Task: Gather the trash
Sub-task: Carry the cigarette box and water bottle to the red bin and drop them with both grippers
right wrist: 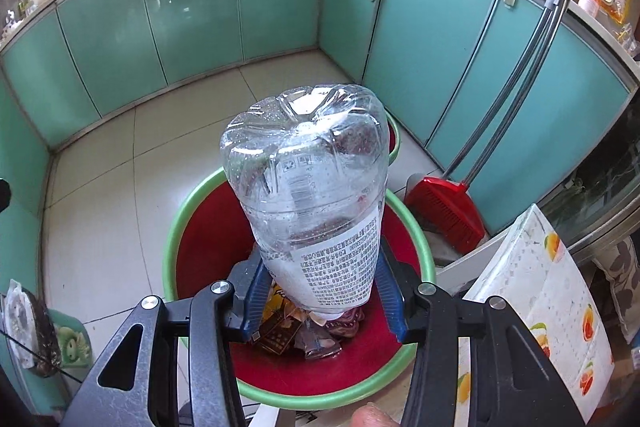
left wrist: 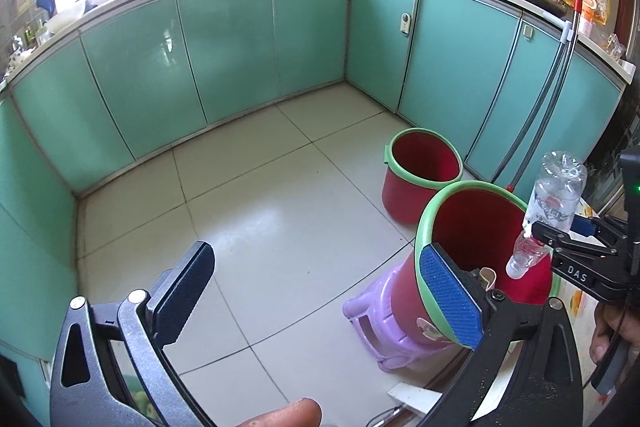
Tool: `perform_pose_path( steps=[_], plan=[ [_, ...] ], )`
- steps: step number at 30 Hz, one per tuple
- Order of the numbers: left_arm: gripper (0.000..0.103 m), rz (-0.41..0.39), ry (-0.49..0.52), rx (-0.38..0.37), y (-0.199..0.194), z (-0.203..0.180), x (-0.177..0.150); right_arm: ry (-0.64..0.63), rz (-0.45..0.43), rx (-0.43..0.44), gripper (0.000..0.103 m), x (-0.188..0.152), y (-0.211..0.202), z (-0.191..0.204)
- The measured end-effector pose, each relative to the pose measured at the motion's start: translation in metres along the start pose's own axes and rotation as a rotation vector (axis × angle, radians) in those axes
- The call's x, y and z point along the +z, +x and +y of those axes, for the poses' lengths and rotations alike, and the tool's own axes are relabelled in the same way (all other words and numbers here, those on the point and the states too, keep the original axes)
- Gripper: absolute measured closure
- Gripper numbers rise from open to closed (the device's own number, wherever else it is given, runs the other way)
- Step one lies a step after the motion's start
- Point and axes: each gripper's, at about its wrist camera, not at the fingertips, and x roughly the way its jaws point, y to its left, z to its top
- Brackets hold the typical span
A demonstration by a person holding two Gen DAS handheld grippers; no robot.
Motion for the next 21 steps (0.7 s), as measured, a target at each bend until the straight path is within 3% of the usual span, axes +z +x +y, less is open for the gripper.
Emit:
perform_pose_path(
  steps=[7,9,10,11,21],
  plan=[
    [0.0,0.014,-0.005,0.003,0.003,0.008,-0.008,-0.034,0.061,-0.015,0.055,-0.014,0.026,0.01],
    [0.0,0.016,-0.01,0.006,0.005,0.008,-0.008,-0.042,0.063,-0.028,0.039,-0.015,0.027,0.011],
    [0.0,0.016,-0.011,0.005,0.005,0.008,-0.008,-0.044,0.058,-0.027,0.023,-0.015,0.026,0.011],
    [0.0,0.016,-0.013,0.004,0.005,0.008,-0.008,-0.043,0.053,-0.02,0.019,-0.015,0.025,0.011],
    [0.0,0.003,-0.004,-0.01,-0.006,-0.002,-0.008,-0.047,0.007,-0.045,0.019,-0.014,-0.012,0.015]
  ],
)
